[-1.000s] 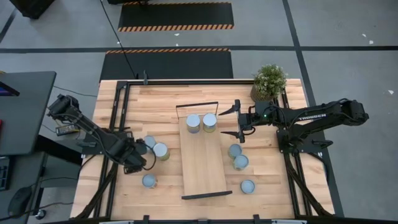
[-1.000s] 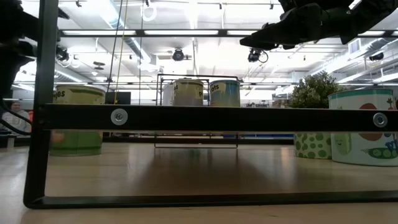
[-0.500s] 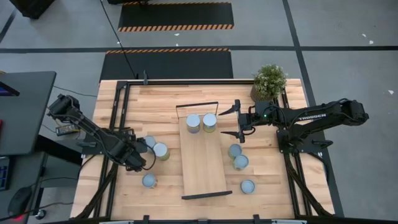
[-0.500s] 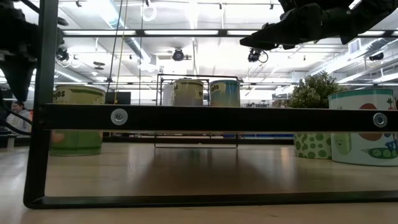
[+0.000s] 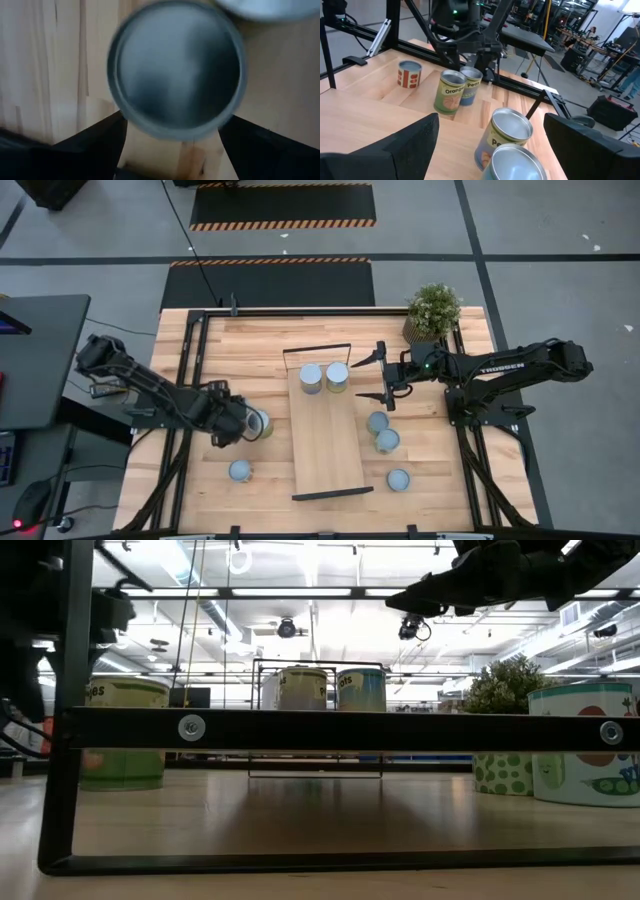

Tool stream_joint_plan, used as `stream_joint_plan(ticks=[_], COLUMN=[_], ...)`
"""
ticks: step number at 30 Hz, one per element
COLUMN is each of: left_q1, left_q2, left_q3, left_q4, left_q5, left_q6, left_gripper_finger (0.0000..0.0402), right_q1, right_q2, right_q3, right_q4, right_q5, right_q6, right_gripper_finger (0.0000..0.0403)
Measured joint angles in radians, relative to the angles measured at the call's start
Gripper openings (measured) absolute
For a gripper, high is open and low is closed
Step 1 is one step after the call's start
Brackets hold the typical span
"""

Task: Pick and place cans onto a shelf
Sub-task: Put the canned peas on the shelf

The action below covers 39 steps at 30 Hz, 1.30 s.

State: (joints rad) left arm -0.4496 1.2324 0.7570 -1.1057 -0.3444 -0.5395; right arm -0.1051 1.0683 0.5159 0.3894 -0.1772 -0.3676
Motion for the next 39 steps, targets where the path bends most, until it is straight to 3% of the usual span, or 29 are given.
stream_joint_plan(ticks=[9,31,39], left_q1=[0.110,0.127,0.127], left_q2=[0.000,0.000,0.000], left_q3=[0.000,0.000,0.000], left_q4=[0.107,0.179,0.169], left_q5=[0.063,0.075,0.006], left_q6=[0.154,0.104,0.106], left_gripper_finger=[0.0314,0.0315,0.0317], right_q1=[0.000,0.000,0.000], right_q2=[0.000,0.000,0.000], right_q3=[0.000,0.000,0.000], right_q4=[0.000,0.000,0.019], right_q5=[0.000,0.000,0.048], right_q6=[0.001,0.002,0.006], right_gripper_finger=[0.0368,0.0368,0.0368])
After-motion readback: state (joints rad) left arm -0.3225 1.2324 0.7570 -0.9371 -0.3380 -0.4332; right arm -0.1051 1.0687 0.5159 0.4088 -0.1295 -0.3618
